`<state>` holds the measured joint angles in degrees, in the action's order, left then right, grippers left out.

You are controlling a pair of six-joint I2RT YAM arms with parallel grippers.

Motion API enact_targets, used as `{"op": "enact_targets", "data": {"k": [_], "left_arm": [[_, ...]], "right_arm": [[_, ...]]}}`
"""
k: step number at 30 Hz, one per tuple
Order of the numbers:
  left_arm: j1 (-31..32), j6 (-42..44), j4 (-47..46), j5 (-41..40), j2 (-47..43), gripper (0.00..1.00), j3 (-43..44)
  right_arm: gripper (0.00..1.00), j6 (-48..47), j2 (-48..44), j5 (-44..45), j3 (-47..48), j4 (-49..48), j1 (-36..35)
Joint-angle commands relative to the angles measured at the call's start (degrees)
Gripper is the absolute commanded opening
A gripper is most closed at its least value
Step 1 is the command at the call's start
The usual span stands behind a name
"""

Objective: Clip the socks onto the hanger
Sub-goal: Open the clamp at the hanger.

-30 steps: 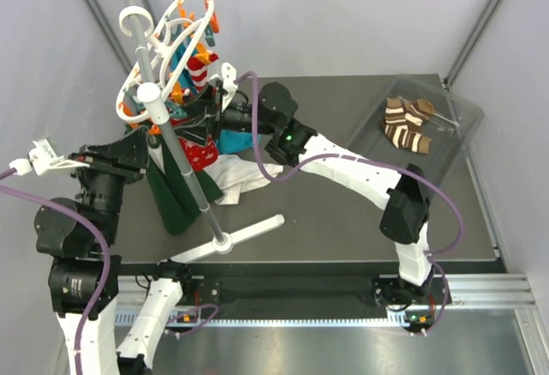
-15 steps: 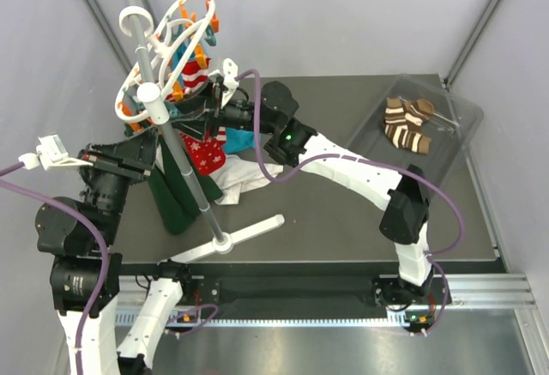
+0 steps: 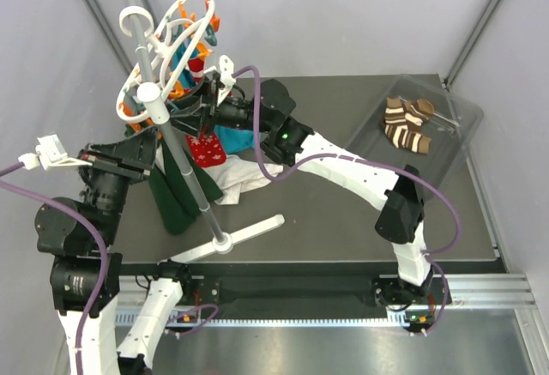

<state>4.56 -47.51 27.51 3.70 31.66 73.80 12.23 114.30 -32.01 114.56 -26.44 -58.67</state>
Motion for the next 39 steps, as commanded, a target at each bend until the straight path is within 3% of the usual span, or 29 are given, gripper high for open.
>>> {"op": "enact_targets", "data": {"k": [1, 8, 13, 24, 39], "left_arm": [[0.2, -0.6, -3.3, 1.6, 0.9, 0.36, 0.0], [0.2, -2.8, -6.8, 5.8, 2.7, 0.38, -2.6], [0.2, -4.9, -8.0, 4.5, 3.6, 0.4, -3.8], [0.2, -10.6, -3.5, 2.8, 10.6, 0.45, 1.6], [0.2, -8.6, -6.9, -0.1, 15.0, 0.58, 2.8]], "right_arm": [[0.11, 0.4, -0.2, -0.5, 3.2, -0.3, -1.2], [0.08, -0.7, -5.8, 1.3, -1.3, 8.2, -1.2], [0.0, -4.0, -6.9, 1.2, 2.0, 18.3, -1.3], [0.0, -14.9, -7.7, 9.0, 3.0, 24.9, -1.2], [0.0, -24.3, -8.1, 14.8, 5.1, 28.8, -3.4]]}}
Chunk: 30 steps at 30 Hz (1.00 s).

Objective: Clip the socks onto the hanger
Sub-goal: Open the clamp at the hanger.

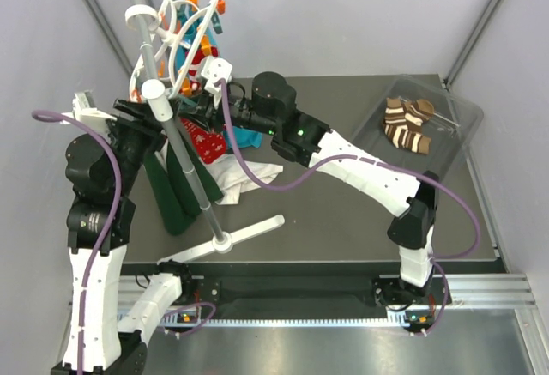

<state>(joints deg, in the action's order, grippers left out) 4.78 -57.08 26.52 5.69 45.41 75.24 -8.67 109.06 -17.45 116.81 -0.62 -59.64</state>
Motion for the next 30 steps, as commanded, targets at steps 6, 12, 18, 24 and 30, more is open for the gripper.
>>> {"op": "enact_targets", "data": {"k": [6, 12, 18, 24, 30], "left_arm": [[0.0, 3.1, -10.3, -2.7, 0.6, 0.54, -0.3], [0.0, 4.6, -16.1, -0.9, 1.0, 0.58, -2.3], [0.0, 3.2, -19.0, 0.1, 0.4, 0.56, -3.8], [0.0, 1.6, -21.8, -0.1, -2.3, 0.47, -7.5], [0.0, -0.4, -21.7, 2.6, -1.6, 0.58, -7.6]], "right_arm": [[0.0, -5.9, -1.9, 1.3, 3.5, 4.0, -3.7], [0.0, -7.1, -0.5, 1.9, 5.3, 5.1, -4.3], [0.0, -6.5, 0.0, 0.7, 5.8, 5.1, -4.2], [0.0, -6.3, 0.2, -0.3, 5.1, 5.4, -4.3], [0.0, -5.3, -0.2, -1.1, 3.3, 3.1, -4.2]]}}
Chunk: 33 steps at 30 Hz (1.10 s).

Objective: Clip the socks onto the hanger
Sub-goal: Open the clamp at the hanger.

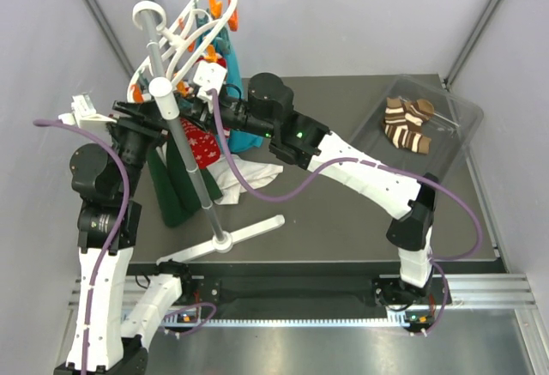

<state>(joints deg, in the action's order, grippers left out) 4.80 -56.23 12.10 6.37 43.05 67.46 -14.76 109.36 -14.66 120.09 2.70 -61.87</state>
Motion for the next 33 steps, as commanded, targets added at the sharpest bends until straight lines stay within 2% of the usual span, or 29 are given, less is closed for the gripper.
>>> {"op": "enact_targets", "data": {"k": [1, 5, 8, 9, 10, 12, 14, 15, 18, 24, 25, 26, 28, 29, 33], "left_arm": [[-0.1, -1.8, -7.4, 2.3, 1.0, 0.58, 0.1], [-0.1, -2.7, -6.6, 2.9, 0.6, 0.54, 0.0], [-0.1, -2.7, -6.5, 1.7, -0.2, 0.33, -0.3], [-0.1, -2.8, -6.5, 1.6, -0.3, 0.23, -0.2], [-0.1, -2.7, -6.4, 1.6, -0.3, 0.2, -0.1], [-0.1, -2.6, -6.1, 1.6, -0.2, 0.15, 0.3], [-0.1, -2.1, -4.8, 1.5, -0.1, 0.12, 0.7], [-0.1, -1.9, -4.6, 1.3, -0.2, 0.08, 0.9], [-0.1, -1.0, -3.5, 0.7, -0.3, 0.0, 1.0], [-0.1, 0.9, -1.6, 0.2, -0.2, 0.0, 1.6], [-0.1, 1.3, -1.5, 0.3, -0.1, 0.0, 1.7], [-0.1, 1.6, -0.9, 0.0, -0.2, 0.0, 1.8], [-0.1, 2.2, -0.5, -0.2, -0.4, 0.0, 1.9], [-0.1, 2.4, 0.1, -0.7, -0.5, 0.0, 2.0], [-0.1, 3.6, 1.3, -2.4, -0.7, 0.0, 1.9]], "right_arm": [[0.0, 0.9, -0.6, -4.0, 0.1, -0.3, -1.9], [0.0, 1.0, -0.3, -4.5, 0.1, -0.3, -2.0], [0.0, 0.9, -0.1, -5.1, 0.1, -0.5, -1.9], [0.0, 1.0, -0.1, -5.2, 0.1, -0.4, -2.0], [0.0, 1.2, -0.2, -5.2, 0.1, -0.5, -2.0], [0.05, 1.3, -0.3, -5.1, 0.1, -0.2, -1.9], [0.13, 1.4, -0.6, -4.5, -0.4, 0.1, -1.9], [0.19, 1.4, -1.2, -4.4, -0.6, 0.2, -2.0], [0.26, 1.3, -1.9, -3.3, -2.1, -0.3, -1.9], [0.35, 2.0, -3.0, -2.7, -3.7, -0.5, -1.0], [0.39, 2.1, -3.4, -2.5, -4.2, -0.5, -0.9], [0.49, 2.2, -3.6, -1.6, -4.5, -0.3, -0.6], [0.58, 2.8, -4.9, -0.7, -6.6, -0.5, -0.2], [0.7, 3.1, -5.6, 0.0, -7.8, -0.8, 0.3], [0.82, 5.8, -13.2, 2.3, -17.3, -4.0, 3.0]]}}
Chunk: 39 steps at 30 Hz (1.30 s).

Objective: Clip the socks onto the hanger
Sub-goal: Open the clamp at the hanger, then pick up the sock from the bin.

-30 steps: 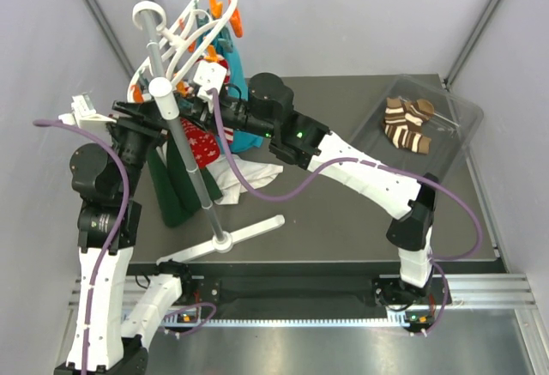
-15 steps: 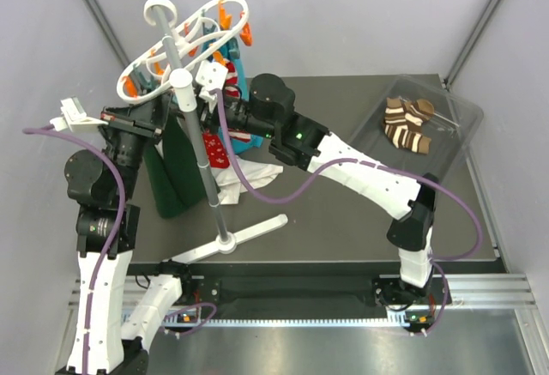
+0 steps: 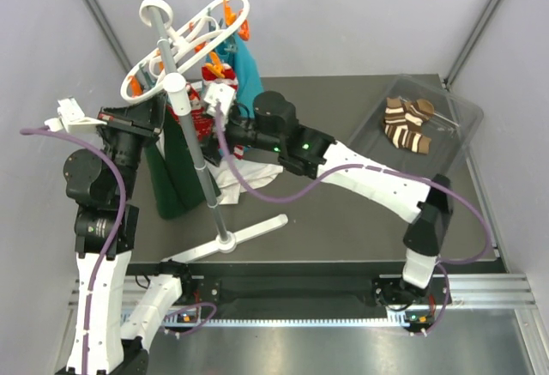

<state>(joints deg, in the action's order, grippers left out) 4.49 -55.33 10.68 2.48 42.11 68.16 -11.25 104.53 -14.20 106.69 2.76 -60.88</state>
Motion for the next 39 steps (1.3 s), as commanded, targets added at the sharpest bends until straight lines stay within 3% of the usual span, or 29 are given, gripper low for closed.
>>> {"op": "enact_targets", "data": {"k": [1, 3, 7, 12, 14, 17, 23, 27, 31, 39], "left_arm": [[0.3, 2.9, 2.9, 1.3, 0.2, 0.0, 1.1], [0.3, 3.3, 3.2, 1.1, 0.3, 0.0, 0.8], [0.3, 3.6, 3.2, 0.5, 0.0, 0.0, 0.5], [0.3, 4.9, 4.4, -0.1, 0.0, 0.0, 1.4], [0.3, 4.8, 4.2, -0.1, -0.2, 0.0, 1.4], [0.3, 4.8, 4.0, 0.3, -0.3, 0.0, 1.4], [0.3, 4.8, 4.3, 0.5, -0.4, 0.0, 1.0], [0.3, 5.0, 4.6, 0.5, -0.9, 0.0, 1.0], [0.3, 4.5, 4.4, 0.4, -1.1, 0.0, 0.7], [0.3, 4.5, 4.3, 0.8, -1.4, 0.0, 0.3]], "right_arm": [[0.86, 2.9, -9.9, 2.8, -8.5, -5.1, 2.6], [0.91, 4.6, -15.2, 4.2, -12.9, -5.8, 5.2], [0.93, 9.6, -23.9, 9.1, -24.0, -5.2, 13.0], [0.85, 23.9, -31.4, 21.1, -33.0, -2.9, 32.9], [0.79, 30.1, -30.9, 21.6, -36.1, 0.5, 43.3], [0.72, 33.0, -25.8, 21.1, -38.1, 0.3, 52.8], [0.61, 42.1, -13.1, 21.7, -33.6, 2.3, 64.6], [0.61, 47.9, -4.8, 26.3, -27.4, 8.6, 67.7], [0.67, 55.1, -0.3, 29.2, -25.3, 16.5, 69.8], [0.68, 62.6, 6.5, 33.7, -25.2, 20.8, 69.8]]}}
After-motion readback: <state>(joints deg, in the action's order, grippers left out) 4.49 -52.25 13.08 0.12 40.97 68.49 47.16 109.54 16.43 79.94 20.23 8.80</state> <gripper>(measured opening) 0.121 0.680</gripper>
